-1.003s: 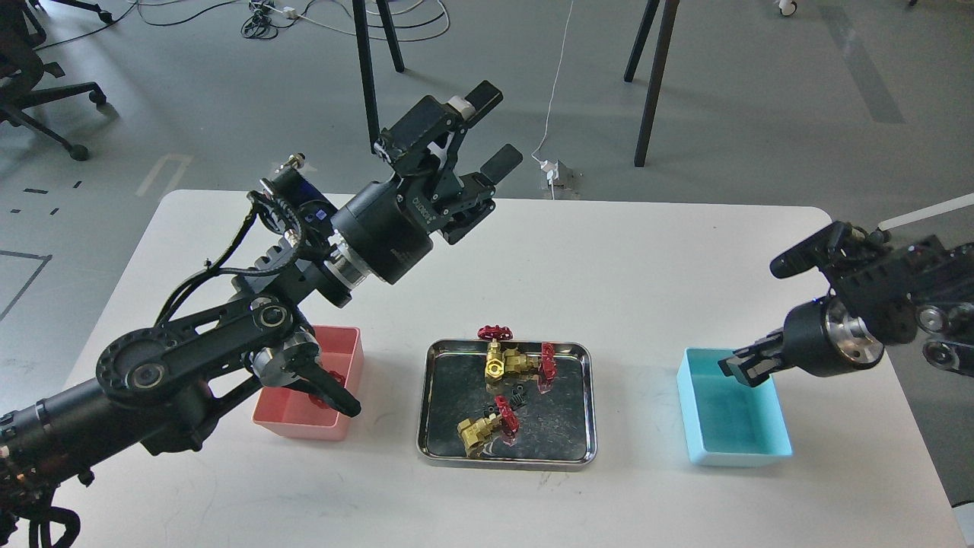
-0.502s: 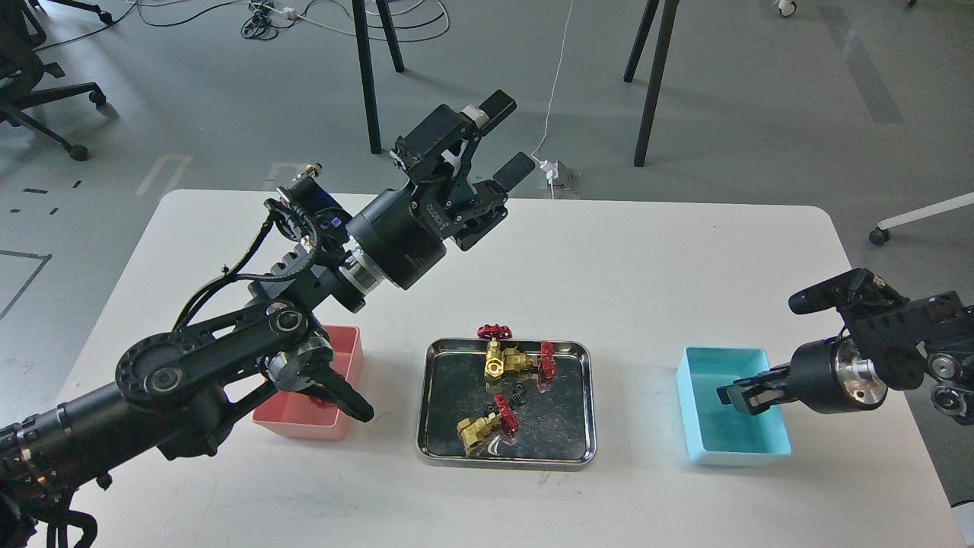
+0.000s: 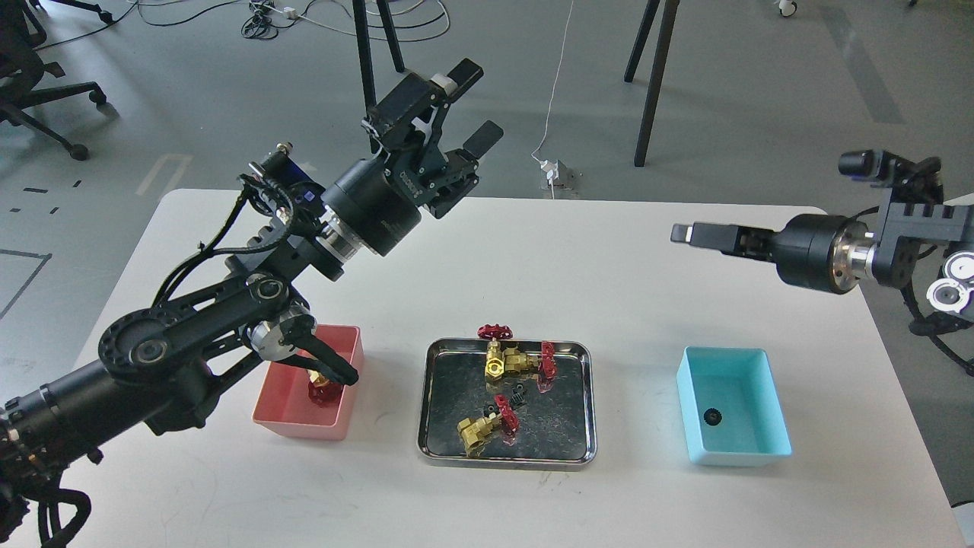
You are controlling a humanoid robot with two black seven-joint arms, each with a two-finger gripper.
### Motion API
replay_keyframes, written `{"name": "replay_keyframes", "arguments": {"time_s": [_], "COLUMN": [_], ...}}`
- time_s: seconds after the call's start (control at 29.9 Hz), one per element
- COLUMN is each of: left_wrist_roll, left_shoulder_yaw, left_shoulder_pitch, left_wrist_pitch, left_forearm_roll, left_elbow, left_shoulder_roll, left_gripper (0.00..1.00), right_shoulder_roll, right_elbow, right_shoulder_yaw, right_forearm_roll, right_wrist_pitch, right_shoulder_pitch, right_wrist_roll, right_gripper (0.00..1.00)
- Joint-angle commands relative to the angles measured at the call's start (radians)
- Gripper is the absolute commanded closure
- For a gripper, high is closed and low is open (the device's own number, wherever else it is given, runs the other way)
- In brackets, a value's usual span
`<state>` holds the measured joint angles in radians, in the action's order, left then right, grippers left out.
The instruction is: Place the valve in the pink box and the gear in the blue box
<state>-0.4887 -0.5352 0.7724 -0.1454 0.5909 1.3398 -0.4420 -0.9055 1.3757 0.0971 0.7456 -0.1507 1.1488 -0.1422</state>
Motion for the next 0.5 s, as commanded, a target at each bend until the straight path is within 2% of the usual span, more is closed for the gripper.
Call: {"name": "replay_keyframes", "arguments": {"time_s": [0.0, 0.07, 0.13, 0.23, 0.33, 0.47], "left_wrist_roll": [0.0, 0.0, 0.0, 0.0, 0.0, 0.0], "left_shoulder_yaw": [-0.026, -0.028, -0.038, -0.069, -0.077, -0.066], "left_shoulder_pitch": [0.103, 0.119, 0.116, 0.09, 0.022, 0.008], "left_wrist_pitch": [-0.244, -0.343, -0.343, -0.343, -0.343, -0.343], "left_forearm_roll": [-0.159, -0.293, -0.385, -0.424, -0.419, -0.398], "left_elbow": [-0.135, -0.221, -0.292, -0.358, -0.358, -0.376], "left_shoulder_roll": [-0.058, -0.058, -0.058, -0.049, -0.04, -0.014], "left_gripper": [0.11, 0.1, 0.09, 0.07, 0.03, 0.01], "right_shoulder_roll": [0.095, 0.144, 0.189, 0.269, 0.359, 0.41], "right_elbow": [-0.156, -0.26, -0.351, -0.495, -0.592, -0.618], "right_shoulder_yaw": [0.189, 0.245, 0.274, 0.308, 0.34, 0.374], "right_forearm_roll": [-0.612, -0.818, -0.941, -0.98, -0.98, -0.98], "right_wrist_pitch": [-0.065, -0.179, -0.338, -0.338, -0.338, -0.338], "right_shoulder_pitch": [-0.003, -0.009, -0.037, -0.124, -0.201, -0.259], "right_wrist_roll": [-0.069, -0.102, -0.138, -0.194, -0.198, -0.2], "right_gripper": [0.0, 0.0, 0.0, 0.0, 0.0, 0.0]}}
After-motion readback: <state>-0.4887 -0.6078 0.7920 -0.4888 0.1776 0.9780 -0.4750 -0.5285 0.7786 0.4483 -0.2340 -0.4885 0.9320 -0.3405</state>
